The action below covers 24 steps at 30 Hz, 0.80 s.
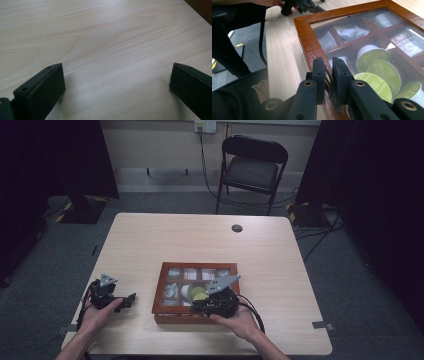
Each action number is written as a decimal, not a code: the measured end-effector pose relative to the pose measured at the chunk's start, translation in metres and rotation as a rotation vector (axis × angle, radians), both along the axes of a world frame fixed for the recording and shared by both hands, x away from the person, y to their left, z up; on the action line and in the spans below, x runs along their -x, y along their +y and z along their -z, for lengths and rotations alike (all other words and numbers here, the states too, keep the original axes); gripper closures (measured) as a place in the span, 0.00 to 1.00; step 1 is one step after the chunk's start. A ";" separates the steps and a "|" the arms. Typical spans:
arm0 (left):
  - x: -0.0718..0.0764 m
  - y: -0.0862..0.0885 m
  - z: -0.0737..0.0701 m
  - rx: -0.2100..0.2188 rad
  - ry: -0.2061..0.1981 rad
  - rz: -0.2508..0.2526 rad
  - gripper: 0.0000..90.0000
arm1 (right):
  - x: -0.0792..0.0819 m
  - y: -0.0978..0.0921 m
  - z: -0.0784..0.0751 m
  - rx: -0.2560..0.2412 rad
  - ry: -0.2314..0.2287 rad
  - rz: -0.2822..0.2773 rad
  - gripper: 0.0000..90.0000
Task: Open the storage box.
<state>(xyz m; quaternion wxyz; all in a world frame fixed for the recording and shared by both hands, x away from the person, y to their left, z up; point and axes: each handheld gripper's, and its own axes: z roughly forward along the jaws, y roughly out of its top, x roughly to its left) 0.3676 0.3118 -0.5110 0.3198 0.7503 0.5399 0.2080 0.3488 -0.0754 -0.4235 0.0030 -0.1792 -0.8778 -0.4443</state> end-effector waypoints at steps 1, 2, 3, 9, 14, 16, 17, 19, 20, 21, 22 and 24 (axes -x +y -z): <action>0.000 0.000 0.000 0.000 0.000 0.000 0.00 | -0.001 0.000 -0.001 -0.003 0.001 -0.002 0.90; 0.000 0.000 0.000 0.000 0.000 0.000 0.00 | -0.001 0.000 -0.002 -0.005 0.004 -0.001 0.90; 0.000 0.000 0.000 0.000 0.000 0.000 0.00 | -0.001 -0.001 -0.003 -0.008 0.004 -0.001 0.90; 0.000 0.000 0.000 0.000 0.000 0.000 0.00 | -0.004 -0.001 -0.010 -0.020 0.000 -0.002 0.90; 0.000 0.000 0.000 0.000 0.000 0.000 0.00 | -0.005 -0.003 -0.013 -0.036 -0.001 -0.002 0.90; 0.000 0.000 0.000 0.000 0.001 0.000 0.00 | -0.005 -0.003 -0.013 -0.037 -0.002 -0.004 0.90; 0.000 0.000 0.000 0.000 0.000 0.000 0.00 | -0.006 -0.003 -0.014 -0.040 -0.002 -0.002 0.90; 0.000 0.000 0.000 0.000 0.000 0.000 0.00 | -0.006 -0.003 -0.016 -0.044 -0.003 0.003 0.90; 0.000 0.000 0.000 0.000 0.000 0.000 0.00 | -0.006 -0.003 -0.017 -0.046 -0.003 0.004 0.90; 0.000 0.000 0.000 0.000 0.000 0.000 0.00 | -0.006 -0.003 -0.018 -0.049 -0.005 0.007 0.90; 0.000 0.000 0.000 0.000 0.000 0.000 0.00 | -0.006 -0.003 -0.018 -0.049 -0.005 0.007 0.90; 0.000 0.000 0.000 0.000 0.000 0.000 0.00 | -0.007 -0.004 -0.022 -0.060 -0.008 0.012 0.90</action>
